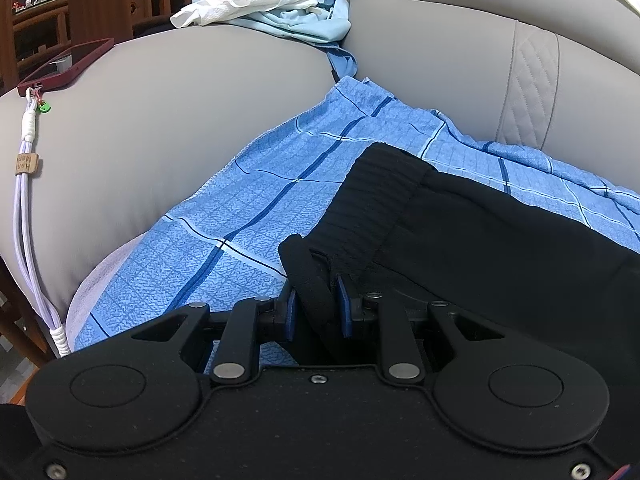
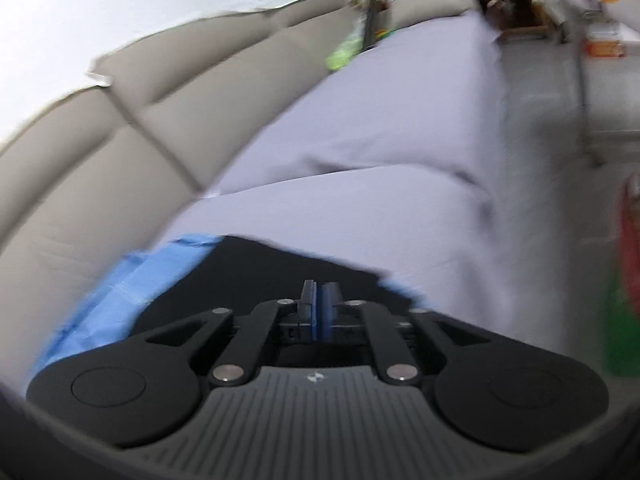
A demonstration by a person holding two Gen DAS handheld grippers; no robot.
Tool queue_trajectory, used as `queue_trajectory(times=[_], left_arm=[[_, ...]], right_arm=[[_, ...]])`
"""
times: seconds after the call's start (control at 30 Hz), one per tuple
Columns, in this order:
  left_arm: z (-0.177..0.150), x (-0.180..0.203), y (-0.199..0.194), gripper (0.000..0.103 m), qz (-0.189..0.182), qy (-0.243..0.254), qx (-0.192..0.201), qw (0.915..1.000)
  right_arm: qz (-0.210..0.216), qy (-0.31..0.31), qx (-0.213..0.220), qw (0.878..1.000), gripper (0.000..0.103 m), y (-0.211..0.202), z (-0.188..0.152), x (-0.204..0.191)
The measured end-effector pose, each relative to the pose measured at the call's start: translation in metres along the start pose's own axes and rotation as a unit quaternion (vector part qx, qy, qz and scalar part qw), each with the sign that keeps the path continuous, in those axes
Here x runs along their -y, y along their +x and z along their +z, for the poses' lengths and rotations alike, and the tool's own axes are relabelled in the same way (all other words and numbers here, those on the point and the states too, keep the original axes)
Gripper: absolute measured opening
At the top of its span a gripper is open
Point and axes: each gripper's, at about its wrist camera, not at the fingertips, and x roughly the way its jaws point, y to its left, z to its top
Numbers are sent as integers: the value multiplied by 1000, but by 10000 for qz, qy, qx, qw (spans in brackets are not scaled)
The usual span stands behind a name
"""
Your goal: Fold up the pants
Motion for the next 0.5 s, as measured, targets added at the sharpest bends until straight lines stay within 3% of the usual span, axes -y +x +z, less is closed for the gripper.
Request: queue_trajectory(times=[0.07,0.1,0.17,0.23,0.33,0.43,0.47,0.5], left_arm=[[0,0,0,21,8,28,11,10000],[0,1,0,21,10,28,7,10000],[-1,1,0,21,12,21,-5,10000],[-1,1,1,21,23,30,-10,10000],[-2,1,0,21,33,75,25,10000],[-3,2,0,21,30,142,66,9999],[-3,3,0,21,28,184,83,9998],[-4,3,0,21,20,217,96,9997]], right_arm=[[282,-681,-31,9973,21,-7,-12,-36],[444,-1037,-56,9936,29,-11,-22,-60],[855,-1700,-160,9816,37,-17,-49,-109],[1241,-2564,-242,9583,37,-29,-93,-168],[1857,-3328,-374,9238,38,-62,-165,-232],[2528,-3773,-545,8892,39,-94,-227,-263],[2597,-3921,-539,8808,45,-101,-241,-268],[2581,-4111,-545,8726,44,-106,-255,-272]])
